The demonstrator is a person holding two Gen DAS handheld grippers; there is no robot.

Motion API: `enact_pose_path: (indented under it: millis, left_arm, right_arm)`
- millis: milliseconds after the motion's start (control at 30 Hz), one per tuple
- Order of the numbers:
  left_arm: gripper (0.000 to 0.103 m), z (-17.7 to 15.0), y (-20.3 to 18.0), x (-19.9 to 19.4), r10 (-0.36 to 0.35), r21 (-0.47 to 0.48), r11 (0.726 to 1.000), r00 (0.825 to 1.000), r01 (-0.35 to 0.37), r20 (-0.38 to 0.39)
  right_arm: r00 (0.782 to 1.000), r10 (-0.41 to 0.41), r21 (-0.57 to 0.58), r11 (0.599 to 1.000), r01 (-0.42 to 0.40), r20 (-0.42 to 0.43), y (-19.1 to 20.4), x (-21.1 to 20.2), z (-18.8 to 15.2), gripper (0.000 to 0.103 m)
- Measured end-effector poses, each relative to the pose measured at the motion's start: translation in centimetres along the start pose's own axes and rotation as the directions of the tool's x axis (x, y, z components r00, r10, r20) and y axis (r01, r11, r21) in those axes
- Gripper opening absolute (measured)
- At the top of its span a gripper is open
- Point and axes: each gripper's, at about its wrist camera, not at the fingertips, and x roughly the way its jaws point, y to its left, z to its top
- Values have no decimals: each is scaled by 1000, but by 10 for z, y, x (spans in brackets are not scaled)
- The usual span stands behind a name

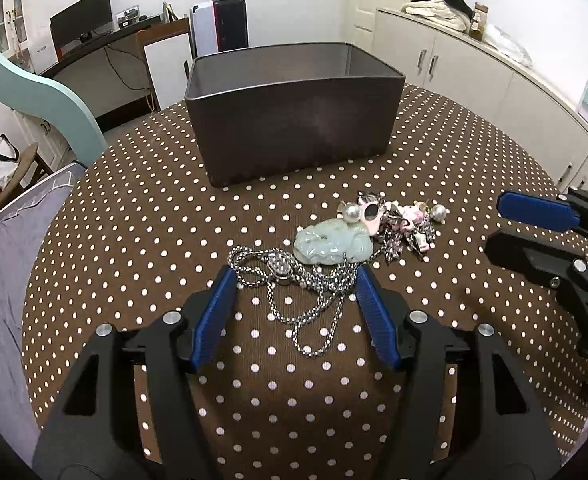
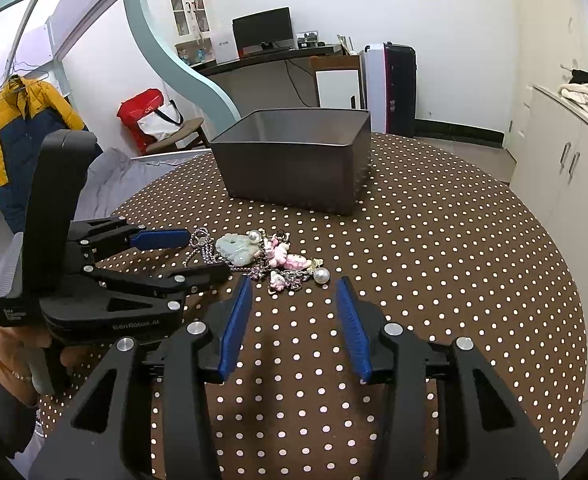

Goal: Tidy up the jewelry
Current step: 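Move both open grippers back to the jewelry pile, then grasp the silver chain with the left gripper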

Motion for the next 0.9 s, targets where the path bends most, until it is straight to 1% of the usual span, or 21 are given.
enact_pose_path:
  millis: [33, 67, 100, 133, 200, 233, 267, 300, 433, 633, 800, 900]
  left_arm:
    - [61, 1, 0, 1, -3, 5, 1000, 1000, 3, -1]
    - [59, 2, 1, 2, -4, 6, 1000, 1000, 4, -2]
    - [52, 3, 1, 2, -4, 11, 1000, 1000, 4, -1]
    - [49, 3, 1, 2, -5, 16, 1000, 1000, 5, 0]
    - [35, 3, 1, 2, -16, 25, 1000, 1000, 16, 5]
    - [33, 3, 2, 2, -17, 26, 1000, 1000, 17, 6]
    - [29, 3, 3, 2, -16, 23, 1000, 1000, 16, 8]
    - [22, 3, 5, 1, -16, 13, 1000, 1000, 16, 10]
    - [19, -4, 15, -5, -10, -7, 1000, 1000, 11, 16]
    - [16, -16, 39, -24, -14, -70, 997, 999, 17, 45]
    - [16, -28, 64, -42, -3, -129, 992, 998, 11, 66]
    - [16, -34, 74, -47, -25, -164, 986, 997, 36, 72]
  right_arm:
    - [1000, 0, 2, 1000, 0, -1, 0, 1, 0, 42]
    - [1000, 0, 2, 1000, 0, -2, 0, 2, 1, 42]
    - [1000, -1, 0, 1000, 1, -4, 1, 3, 1, 42]
    - [1000, -3, -1, 1000, 3, -5, 1, 5, 2, 42]
    - [1000, -2, -5, 1000, 2, -10, 2, 7, 2, 43]
    - [1000, -2, -7, 1000, 2, -13, 3, 7, 2, 43]
    - [1000, -3, -11, 1000, 3, -16, 5, 7, 3, 43]
    - [1000, -7, -15, 1000, 6, -18, 6, 8, 3, 43]
    - [999, -17, -28, 999, 16, -28, 12, 11, 4, 43]
    - [999, -31, -66, 997, 28, -38, 23, 18, 7, 43]
    - [999, -14, -128, 992, 7, -51, 43, 26, 9, 43]
    - [998, -3, -169, 986, -8, -66, 56, 33, 8, 43]
